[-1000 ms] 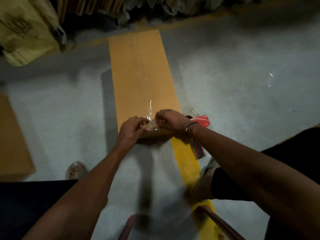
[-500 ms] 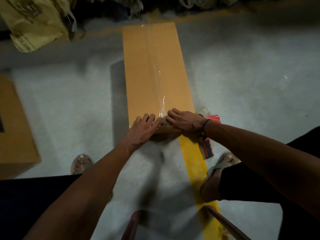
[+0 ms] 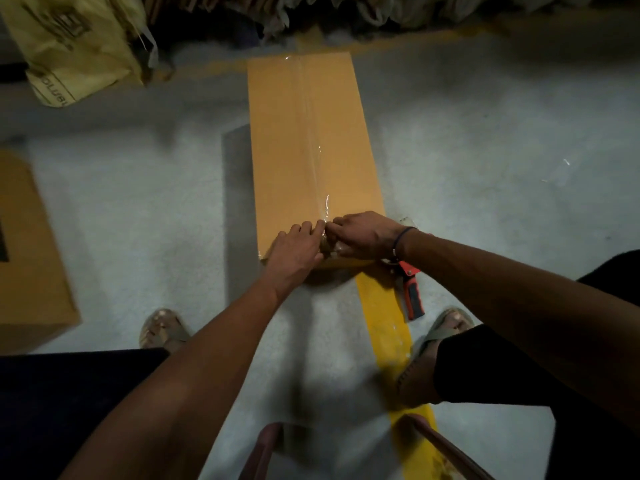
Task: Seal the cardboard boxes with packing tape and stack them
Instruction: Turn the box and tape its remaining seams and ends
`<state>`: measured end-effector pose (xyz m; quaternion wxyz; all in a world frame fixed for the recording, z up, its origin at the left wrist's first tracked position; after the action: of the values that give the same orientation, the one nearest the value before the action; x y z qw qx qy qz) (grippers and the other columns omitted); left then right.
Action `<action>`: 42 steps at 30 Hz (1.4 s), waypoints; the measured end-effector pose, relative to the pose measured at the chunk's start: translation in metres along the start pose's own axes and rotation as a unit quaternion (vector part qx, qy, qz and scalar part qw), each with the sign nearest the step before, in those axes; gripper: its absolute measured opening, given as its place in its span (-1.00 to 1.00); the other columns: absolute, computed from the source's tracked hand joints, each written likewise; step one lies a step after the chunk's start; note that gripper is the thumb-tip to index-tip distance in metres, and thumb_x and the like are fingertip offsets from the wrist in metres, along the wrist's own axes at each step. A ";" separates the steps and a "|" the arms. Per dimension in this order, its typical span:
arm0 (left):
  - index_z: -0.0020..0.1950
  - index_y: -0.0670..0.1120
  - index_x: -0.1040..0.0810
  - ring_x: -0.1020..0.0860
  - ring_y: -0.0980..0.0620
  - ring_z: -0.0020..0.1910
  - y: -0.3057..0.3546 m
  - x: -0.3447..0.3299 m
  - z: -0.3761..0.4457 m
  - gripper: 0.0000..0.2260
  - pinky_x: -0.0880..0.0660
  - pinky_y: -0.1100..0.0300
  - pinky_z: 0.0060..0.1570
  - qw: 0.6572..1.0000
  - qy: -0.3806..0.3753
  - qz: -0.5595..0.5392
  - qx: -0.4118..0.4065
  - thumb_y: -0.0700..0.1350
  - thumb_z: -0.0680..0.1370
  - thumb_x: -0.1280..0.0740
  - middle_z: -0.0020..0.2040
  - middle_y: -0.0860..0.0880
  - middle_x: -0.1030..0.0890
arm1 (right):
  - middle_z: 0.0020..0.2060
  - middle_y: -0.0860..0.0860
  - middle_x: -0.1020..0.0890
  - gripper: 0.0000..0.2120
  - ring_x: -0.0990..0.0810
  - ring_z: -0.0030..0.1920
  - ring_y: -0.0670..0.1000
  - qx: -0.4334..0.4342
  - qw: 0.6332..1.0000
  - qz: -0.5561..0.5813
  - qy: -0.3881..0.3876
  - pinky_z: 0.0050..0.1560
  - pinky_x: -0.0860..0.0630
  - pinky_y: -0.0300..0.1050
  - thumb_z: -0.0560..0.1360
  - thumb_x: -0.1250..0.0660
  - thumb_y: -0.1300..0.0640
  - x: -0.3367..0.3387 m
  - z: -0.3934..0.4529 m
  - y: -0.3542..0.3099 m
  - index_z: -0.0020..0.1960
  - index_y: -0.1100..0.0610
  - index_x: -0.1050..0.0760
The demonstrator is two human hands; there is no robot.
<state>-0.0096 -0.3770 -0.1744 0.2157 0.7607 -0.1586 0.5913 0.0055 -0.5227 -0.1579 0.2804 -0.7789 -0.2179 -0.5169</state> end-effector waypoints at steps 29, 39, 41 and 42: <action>0.39 0.07 -0.28 -0.53 -0.12 -0.02 -0.085 0.004 -0.055 -0.39 -0.57 -0.02 0.03 0.966 0.004 -0.201 0.159 -0.36 0.51 -0.46 0.22 -0.14 -0.33 | 0.01 -0.01 -0.35 -0.54 -0.49 -0.10 0.11 -0.166 0.978 0.123 -0.025 -0.15 -0.35 -0.08 0.41 -0.36 0.39 -0.011 -0.043 0.037 0.11 -0.04 -0.29; 0.43 0.12 -0.28 -0.53 0.04 -0.16 -0.094 -0.003 -0.059 -0.31 -0.46 0.16 -0.23 0.967 -0.015 -0.213 0.139 -0.48 0.47 -0.31 0.14 -0.06 -0.44 | 0.22 0.08 -0.32 -0.31 -0.47 -0.04 0.05 -0.134 0.985 0.082 -0.068 -0.10 -0.38 -0.14 0.34 -0.42 0.50 -0.005 -0.052 0.032 0.35 0.06 -0.31; 0.39 0.12 -0.26 -0.55 -0.05 -0.10 -0.092 -0.002 -0.056 -0.35 -0.51 0.06 -0.16 0.970 -0.017 -0.199 0.136 -0.46 0.49 -0.33 0.16 -0.09 -0.45 | 0.21 0.10 -0.34 -0.39 -0.46 -0.07 0.03 -0.136 0.988 0.065 -0.046 -0.13 -0.36 -0.15 0.40 -0.38 0.50 -0.007 -0.050 0.029 0.33 0.08 -0.33; 0.37 0.11 -0.25 -0.56 -0.09 -0.06 -0.090 -0.002 -0.055 -0.38 -0.53 0.01 -0.13 0.971 -0.019 -0.195 0.136 -0.43 0.50 -0.35 0.17 -0.11 -0.45 | 0.20 0.11 -0.35 -0.44 -0.44 -0.10 0.02 -0.138 0.988 0.062 -0.036 -0.15 -0.35 -0.16 0.42 -0.36 0.48 -0.008 -0.050 0.028 0.31 0.09 -0.34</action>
<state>-0.0112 -0.2717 -0.1772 0.2178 0.8102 0.0706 0.5396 -0.0136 -0.5770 -0.1556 0.1933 -0.8405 -0.1055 -0.4950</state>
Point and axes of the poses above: each hand's wrist, its own z-axis towards the middle knuckle, its own x-axis out of the back of the hand, y = z × x, the point moved 5 cm from there along z, towards the middle knuckle
